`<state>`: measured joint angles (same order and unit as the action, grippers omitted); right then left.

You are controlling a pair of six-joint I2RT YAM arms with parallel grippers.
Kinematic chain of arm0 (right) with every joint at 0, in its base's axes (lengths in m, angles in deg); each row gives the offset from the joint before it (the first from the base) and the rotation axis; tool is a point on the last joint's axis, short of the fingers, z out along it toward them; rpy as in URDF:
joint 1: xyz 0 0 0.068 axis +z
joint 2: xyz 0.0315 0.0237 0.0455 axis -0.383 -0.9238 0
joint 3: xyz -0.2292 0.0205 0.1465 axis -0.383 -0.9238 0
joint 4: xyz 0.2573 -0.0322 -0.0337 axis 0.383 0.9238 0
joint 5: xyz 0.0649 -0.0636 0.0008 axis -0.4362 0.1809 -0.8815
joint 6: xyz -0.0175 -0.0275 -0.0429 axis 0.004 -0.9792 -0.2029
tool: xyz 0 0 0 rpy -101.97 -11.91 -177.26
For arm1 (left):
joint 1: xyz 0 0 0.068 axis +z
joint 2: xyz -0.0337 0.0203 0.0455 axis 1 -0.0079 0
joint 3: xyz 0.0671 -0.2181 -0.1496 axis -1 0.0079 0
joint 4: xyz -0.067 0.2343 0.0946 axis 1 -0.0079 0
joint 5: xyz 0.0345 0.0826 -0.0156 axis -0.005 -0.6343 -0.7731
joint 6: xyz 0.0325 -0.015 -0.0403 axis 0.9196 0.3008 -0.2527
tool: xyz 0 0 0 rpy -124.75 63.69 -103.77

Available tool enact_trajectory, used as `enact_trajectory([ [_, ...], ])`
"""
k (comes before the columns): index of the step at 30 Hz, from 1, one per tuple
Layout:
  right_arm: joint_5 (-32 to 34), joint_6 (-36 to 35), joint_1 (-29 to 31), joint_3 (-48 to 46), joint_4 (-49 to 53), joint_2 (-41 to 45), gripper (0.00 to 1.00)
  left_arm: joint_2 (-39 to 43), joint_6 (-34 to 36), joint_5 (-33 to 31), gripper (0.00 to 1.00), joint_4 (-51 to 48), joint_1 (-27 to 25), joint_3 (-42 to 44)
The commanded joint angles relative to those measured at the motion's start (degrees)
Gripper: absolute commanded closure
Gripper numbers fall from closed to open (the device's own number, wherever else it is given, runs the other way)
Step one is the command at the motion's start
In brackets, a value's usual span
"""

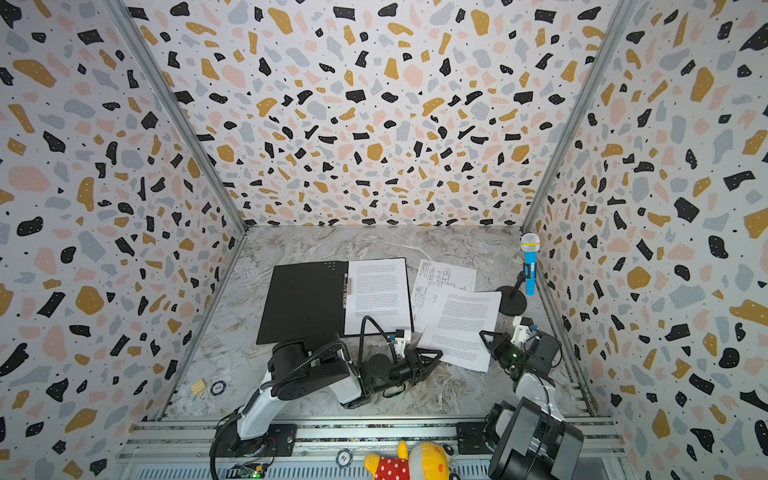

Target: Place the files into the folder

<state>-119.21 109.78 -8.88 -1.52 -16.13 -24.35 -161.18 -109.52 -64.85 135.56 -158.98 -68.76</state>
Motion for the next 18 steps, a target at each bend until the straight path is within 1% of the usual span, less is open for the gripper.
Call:
enact_trajectory([
  [1,-1.0,0.0,-0.2,2.2,2.0,1.3,0.98,1.6,1.9,1.2,0.55,2.0,0.3,-0.7],
  [7,-1.8,0.4,0.5,3.7,3.0,2.1,0.99,3.5,4.6,3.5,0.39,-0.1,0.3,-1.5],
  [10,-2.0,1.3,2.1,4.9,3.2,2.6,1.00,6.2,8.9,5.2,0.32,-6.2,0.0,-2.9],
  [14,-1.0,3.5,5.2,6.7,2.6,3.4,1.00,11.3,14.7,4.8,0.22,-16.0,-0.3,-2.8],
  [15,-1.0,4.5,6.0,7.0,1.9,3.5,1.00,12.5,15.9,4.4,0.18,-17.8,-0.3,-2.2],
  [17,-1.0,6.7,7.2,7.1,0.0,3.4,1.00,14.8,17.6,3.9,0.08,-20.3,-0.3,-0.9],
  [18,-0.9,8.0,7.9,7.0,-1.3,3.6,1.00,15.8,18.2,3.8,0.04,-21.5,-0.3,-0.3],
])
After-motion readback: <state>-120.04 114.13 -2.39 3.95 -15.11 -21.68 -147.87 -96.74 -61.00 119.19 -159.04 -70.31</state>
